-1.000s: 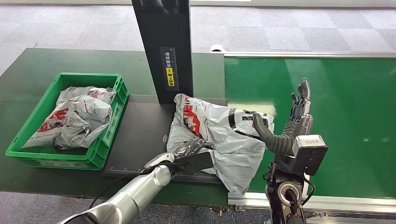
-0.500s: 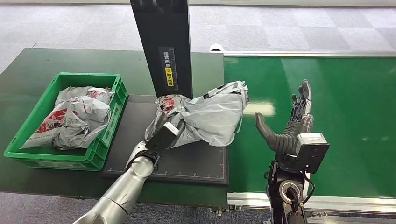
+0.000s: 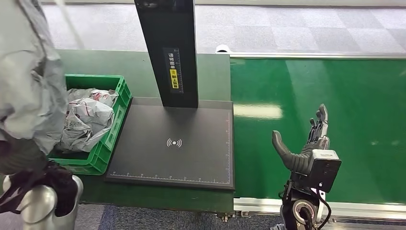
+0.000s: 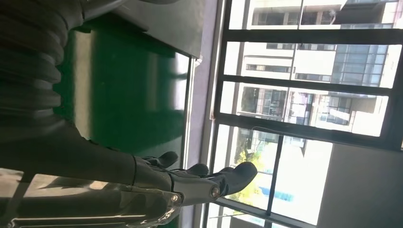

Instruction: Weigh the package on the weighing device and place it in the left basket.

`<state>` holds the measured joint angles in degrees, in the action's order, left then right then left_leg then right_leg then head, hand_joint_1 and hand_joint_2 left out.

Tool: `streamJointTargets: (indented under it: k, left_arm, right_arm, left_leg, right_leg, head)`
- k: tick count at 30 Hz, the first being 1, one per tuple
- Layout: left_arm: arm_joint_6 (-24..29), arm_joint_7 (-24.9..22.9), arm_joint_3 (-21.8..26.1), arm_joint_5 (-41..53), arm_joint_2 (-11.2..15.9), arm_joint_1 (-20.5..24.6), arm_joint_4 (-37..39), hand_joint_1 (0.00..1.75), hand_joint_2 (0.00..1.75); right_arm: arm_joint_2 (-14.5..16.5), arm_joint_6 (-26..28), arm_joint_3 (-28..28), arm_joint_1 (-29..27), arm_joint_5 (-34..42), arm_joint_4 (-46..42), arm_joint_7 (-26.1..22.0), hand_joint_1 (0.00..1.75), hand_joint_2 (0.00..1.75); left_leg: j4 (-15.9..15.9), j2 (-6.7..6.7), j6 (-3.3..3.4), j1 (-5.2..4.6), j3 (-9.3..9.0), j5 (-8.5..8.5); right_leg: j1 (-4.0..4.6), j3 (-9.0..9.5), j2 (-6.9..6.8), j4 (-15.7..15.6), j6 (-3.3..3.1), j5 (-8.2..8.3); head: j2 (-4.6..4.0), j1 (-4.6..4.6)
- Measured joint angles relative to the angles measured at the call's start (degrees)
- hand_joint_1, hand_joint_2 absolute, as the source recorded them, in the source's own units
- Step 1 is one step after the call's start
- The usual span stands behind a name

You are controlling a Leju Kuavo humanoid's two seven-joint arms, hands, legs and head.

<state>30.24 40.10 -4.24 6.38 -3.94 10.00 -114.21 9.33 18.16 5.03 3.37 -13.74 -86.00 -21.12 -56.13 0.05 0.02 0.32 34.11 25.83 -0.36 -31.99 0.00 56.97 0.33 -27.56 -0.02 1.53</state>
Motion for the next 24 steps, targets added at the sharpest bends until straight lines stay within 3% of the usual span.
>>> streamJointTargets:
  k: [6, 11, 15, 19, 24]
  left_arm:
    - [-3.84, -0.09, 15.14, -7.25, -0.22, 0.97, 1.37, 1.75, 1.75]
    - [-0.61, -2.2, 24.17, 0.06, 2.71, 7.29, 17.04, 1.75, 1.75]
    - [-1.34, -8.2, 24.75, 12.66, 6.71, 14.01, 36.11, 1.75, 1.75]
    - [-2.83, -15.72, 21.89, 24.2, 10.07, 21.04, 56.27, 1.75, 1.75]
    - [-2.48, -17.12, 18.29, 29.52, 12.08, 26.42, 70.64, 1.75, 1.75]
  right_arm:
    - [-0.23, 0.17, -1.41, -2.6, 0.08, 0.47, 0.04, 0.0, 1.75]
    - [-0.51, 0.2, -1.28, -3.49, 0.9, 1.13, 0.2, 0.0, 1.75]
    - [-0.63, 0.12, -0.9, -3.7, 1.09, 1.52, 0.72, 0.0, 1.75]
    - [-0.63, -0.75, -0.41, -3.52, 0.35, 1.8, 2.1, 0.0, 1.75]
    - [-0.5, -1.27, -0.18, -3.15, -0.09, 2.32, 2.63, 0.0, 1.75]
  left_leg:
    - [0.0, 0.02, 0.0, 0.0, -0.1, -0.01]
    - [-0.01, 0.0, -0.03, 0.03, -0.23, -0.03]
    - [-0.01, 0.01, -0.03, 0.05, -0.29, -0.06]
    - [-0.01, 0.07, -0.03, 0.04, -0.28, -0.08]
    - [-0.02, 0.07, -0.02, 0.01, -0.27, -0.06]
  right_leg:
    - [0.0, 0.05, 0.02, 0.0, 0.0, 0.01]
    - [0.01, 0.09, 0.0, 0.01, -0.01, 0.02]
    - [0.02, 0.17, 0.0, 0.03, -0.03, 0.05]
    - [0.02, 0.22, 0.04, 0.05, -0.04, 0.1]
    - [0.0, 0.19, 0.05, 0.03, -0.05, 0.11]
  head:
    - [0.0, -0.02]
    - [0.0, -0.01]
    - [0.0, -0.03]
    - [0.0, -0.03]
    - [0.0, -0.03]
